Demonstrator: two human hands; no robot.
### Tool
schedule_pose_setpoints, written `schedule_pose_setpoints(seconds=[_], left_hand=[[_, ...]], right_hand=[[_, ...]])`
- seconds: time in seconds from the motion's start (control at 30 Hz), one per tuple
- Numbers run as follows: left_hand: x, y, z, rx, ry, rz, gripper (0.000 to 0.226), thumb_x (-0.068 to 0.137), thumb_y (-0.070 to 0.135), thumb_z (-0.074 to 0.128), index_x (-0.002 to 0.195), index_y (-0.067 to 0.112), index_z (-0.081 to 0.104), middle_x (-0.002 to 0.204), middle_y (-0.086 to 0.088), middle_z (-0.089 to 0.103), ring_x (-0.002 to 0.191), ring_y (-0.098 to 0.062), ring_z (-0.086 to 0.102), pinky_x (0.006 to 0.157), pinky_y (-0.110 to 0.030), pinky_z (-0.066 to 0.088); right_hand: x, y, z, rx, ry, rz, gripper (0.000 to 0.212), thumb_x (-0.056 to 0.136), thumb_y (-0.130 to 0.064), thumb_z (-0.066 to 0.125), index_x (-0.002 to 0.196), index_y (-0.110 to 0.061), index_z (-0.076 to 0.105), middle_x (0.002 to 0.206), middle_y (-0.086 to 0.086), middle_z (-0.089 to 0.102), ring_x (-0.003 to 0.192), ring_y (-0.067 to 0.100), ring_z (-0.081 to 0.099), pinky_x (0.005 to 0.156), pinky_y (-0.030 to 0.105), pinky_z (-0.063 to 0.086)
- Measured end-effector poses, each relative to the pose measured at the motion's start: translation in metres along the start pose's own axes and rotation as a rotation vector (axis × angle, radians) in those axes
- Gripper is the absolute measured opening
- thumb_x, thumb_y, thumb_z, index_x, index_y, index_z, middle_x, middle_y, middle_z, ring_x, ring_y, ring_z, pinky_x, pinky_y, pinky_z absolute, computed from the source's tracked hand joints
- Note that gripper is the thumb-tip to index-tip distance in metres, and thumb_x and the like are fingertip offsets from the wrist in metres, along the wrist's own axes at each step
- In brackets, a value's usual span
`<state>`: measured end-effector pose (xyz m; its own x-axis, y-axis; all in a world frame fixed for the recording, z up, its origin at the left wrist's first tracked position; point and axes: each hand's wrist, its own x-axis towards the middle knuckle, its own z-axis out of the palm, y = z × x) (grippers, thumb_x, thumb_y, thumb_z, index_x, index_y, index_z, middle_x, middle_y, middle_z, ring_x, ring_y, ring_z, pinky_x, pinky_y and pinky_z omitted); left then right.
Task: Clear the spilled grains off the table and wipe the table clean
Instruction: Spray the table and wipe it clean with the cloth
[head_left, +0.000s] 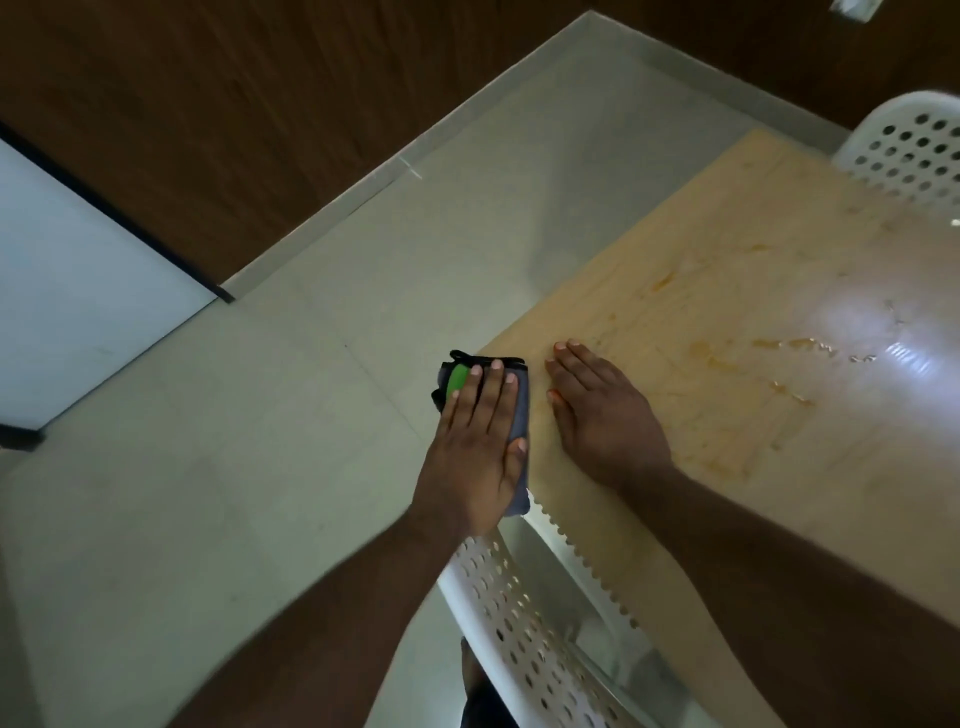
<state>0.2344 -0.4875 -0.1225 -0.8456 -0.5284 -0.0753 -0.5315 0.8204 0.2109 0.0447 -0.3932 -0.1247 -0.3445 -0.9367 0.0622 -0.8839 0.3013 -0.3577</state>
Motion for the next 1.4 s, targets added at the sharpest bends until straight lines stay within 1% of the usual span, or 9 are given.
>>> schedule_pose_setpoints(seconds=[0.1,0.2,0.3,0.43,0.63,0.9,1.13,1.27,1.4], left_hand=[[0.04,-0.02,-0.006,0.024,-0.019,0.069,0.07,0.109,0.045,0.022,0.169,0.012,0.006,0.177,-0.008,0.003,0.163,-0.026,0.001,0.129,-0.049,0.017],[0.087,-0.032,-0.01,0.017,-0.049,0.048,0.075,0.104,0.05,0.011,0.169,0.015,0.0,0.177,-0.005,0.001,0.163,-0.024,0.008,0.13,-0.044,0.018],[0.113,-0.032,-0.011,-0.005,-0.057,0.071,0.075,0.104,0.05,0.01,0.169,0.015,-0.003,0.177,-0.007,-0.002,0.163,-0.025,0.008,0.128,-0.044,0.023],[0.079,-0.032,-0.016,0.073,-0.023,0.164,0.07,0.11,0.043,0.019,0.168,0.013,-0.006,0.177,-0.007,-0.008,0.163,-0.026,-0.004,0.129,-0.048,0.019],[0.048,-0.038,-0.017,0.094,-0.046,0.266,0.069,0.111,0.041,0.022,0.168,0.013,-0.005,0.176,-0.007,-0.01,0.163,-0.025,-0.006,0.129,-0.052,0.016],[0.084,-0.037,-0.017,0.065,-0.062,0.314,0.068,0.11,0.043,0.02,0.169,0.016,-0.003,0.177,-0.003,-0.009,0.163,-0.02,-0.008,0.129,-0.049,0.018],[0.181,-0.016,-0.016,0.02,-0.109,0.438,0.07,0.108,0.045,0.016,0.168,0.017,-0.006,0.176,-0.001,-0.013,0.162,-0.019,-0.013,0.13,-0.046,0.018],[0.254,0.017,-0.016,0.022,-0.143,0.478,0.073,0.105,0.047,0.014,0.169,0.016,-0.004,0.177,-0.003,-0.009,0.162,-0.022,-0.011,0.13,-0.046,0.016],[0.247,0.018,-0.018,0.025,-0.13,0.483,0.072,0.106,0.046,0.013,0.168,0.015,-0.008,0.176,-0.003,-0.012,0.163,-0.024,-0.011,0.13,-0.044,0.019]], right_hand=[[0.0,0.0,0.001,-0.002,0.024,0.006,0.052,0.111,-0.038,0.036,0.153,-0.011,0.053,0.161,0.007,0.048,0.154,0.021,0.037,0.126,0.04,0.03],[0.0,-0.001,0.002,-0.003,0.043,0.017,0.052,0.111,-0.038,0.037,0.152,-0.01,0.055,0.159,0.008,0.05,0.153,0.021,0.04,0.126,0.04,0.033],[0.0,0.001,0.004,-0.003,0.042,0.007,0.051,0.111,-0.038,0.039,0.151,-0.011,0.056,0.16,0.007,0.051,0.153,0.019,0.039,0.124,0.04,0.035],[-0.001,-0.001,0.002,-0.015,0.033,-0.001,0.051,0.111,-0.038,0.041,0.152,-0.013,0.055,0.161,0.005,0.049,0.154,0.018,0.037,0.124,0.04,0.036],[0.001,0.0,0.0,-0.042,0.013,0.026,0.051,0.112,-0.041,0.039,0.155,-0.016,0.052,0.163,0.003,0.047,0.155,0.015,0.033,0.128,0.03,0.02],[-0.003,-0.001,0.0,-0.017,0.042,0.177,0.058,0.112,-0.045,0.034,0.158,-0.013,0.046,0.166,0.007,0.041,0.159,0.018,0.027,0.129,0.035,0.017],[0.0,-0.003,-0.002,0.01,0.038,0.292,0.064,0.112,-0.05,0.026,0.165,-0.015,0.031,0.173,0.004,0.023,0.163,0.015,0.008,0.131,0.037,0.012],[0.006,0.0,-0.001,0.045,0.104,0.428,0.067,0.111,-0.053,0.025,0.166,-0.016,0.028,0.174,0.001,0.018,0.163,0.012,0.003,0.132,0.037,0.011],[0.025,0.013,-0.011,0.065,0.206,0.643,0.066,0.109,-0.049,0.026,0.165,-0.015,0.032,0.173,0.003,0.023,0.162,0.014,0.009,0.13,0.032,0.007]])
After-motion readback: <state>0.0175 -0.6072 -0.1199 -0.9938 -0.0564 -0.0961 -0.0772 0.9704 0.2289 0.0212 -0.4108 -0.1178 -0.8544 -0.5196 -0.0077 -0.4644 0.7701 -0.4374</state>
